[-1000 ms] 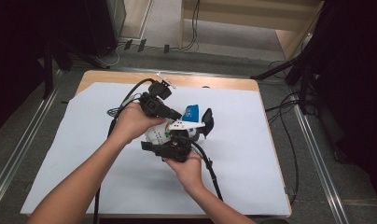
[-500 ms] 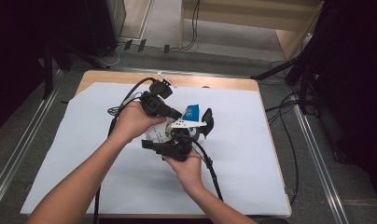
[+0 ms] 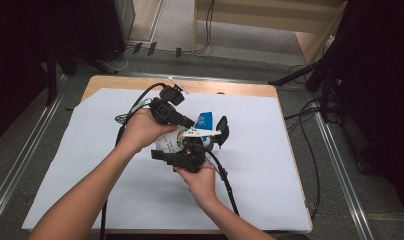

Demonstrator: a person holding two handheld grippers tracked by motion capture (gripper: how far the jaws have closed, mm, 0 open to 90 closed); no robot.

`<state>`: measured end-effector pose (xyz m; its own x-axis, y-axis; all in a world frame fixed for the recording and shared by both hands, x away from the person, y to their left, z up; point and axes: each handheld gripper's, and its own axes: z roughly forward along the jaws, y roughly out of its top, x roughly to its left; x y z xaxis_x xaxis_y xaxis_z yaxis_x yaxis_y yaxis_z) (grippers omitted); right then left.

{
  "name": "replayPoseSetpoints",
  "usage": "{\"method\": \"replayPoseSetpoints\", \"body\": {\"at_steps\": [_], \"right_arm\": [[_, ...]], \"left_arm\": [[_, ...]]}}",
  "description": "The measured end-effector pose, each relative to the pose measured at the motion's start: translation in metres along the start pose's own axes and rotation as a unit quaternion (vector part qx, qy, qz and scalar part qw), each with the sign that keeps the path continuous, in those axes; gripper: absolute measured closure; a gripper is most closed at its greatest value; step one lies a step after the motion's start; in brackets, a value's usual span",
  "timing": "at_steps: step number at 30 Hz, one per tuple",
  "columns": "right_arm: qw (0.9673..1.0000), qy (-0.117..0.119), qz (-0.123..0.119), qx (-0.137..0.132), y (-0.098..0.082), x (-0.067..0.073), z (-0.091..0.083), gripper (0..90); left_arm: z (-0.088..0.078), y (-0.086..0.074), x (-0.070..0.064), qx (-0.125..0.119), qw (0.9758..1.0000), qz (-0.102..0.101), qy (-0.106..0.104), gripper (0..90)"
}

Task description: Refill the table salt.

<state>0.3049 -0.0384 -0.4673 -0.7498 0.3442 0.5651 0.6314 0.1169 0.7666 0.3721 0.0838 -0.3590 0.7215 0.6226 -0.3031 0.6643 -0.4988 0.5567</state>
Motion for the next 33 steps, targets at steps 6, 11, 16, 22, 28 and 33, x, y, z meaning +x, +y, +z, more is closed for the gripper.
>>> {"method": "replayPoseSetpoints", "body": {"at_steps": [6,11,16,22,28,33], "right_arm": [[1.0000,0.000,-0.002,-0.003,0.0008,0.0005,-0.0003,68.3],[1.0000,0.001,-0.001,-0.004,0.0014,0.0004,-0.0005,68.2],[1.0000,0.000,-0.005,-0.005,0.0018,0.0008,-0.0002,68.2],[1.0000,0.001,-0.003,-0.006,0.0020,0.0010,0.0001,68.3],[0.9999,0.002,-0.006,-0.010,0.0042,0.0017,-0.0018,68.2],[0.9999,0.000,-0.009,-0.007,0.0039,0.0018,-0.0014,68.2]], "left_arm": [[-0.0002,0.0012,-0.0012,0.000,1.0000,0.001,0.002,87.9],[-0.0001,0.0019,-0.0016,0.000,1.0000,0.000,0.003,87.9],[-0.0006,0.0019,-0.0016,-0.001,1.0000,0.001,0.002,87.9],[-0.0009,0.0030,-0.0022,0.003,1.0000,0.003,0.003,87.9],[-0.0024,0.0054,-0.0040,0.003,1.0000,0.006,0.006,87.9],[-0.0018,0.0045,-0.0037,0.001,1.0000,0.005,0.004,87.9]]}}
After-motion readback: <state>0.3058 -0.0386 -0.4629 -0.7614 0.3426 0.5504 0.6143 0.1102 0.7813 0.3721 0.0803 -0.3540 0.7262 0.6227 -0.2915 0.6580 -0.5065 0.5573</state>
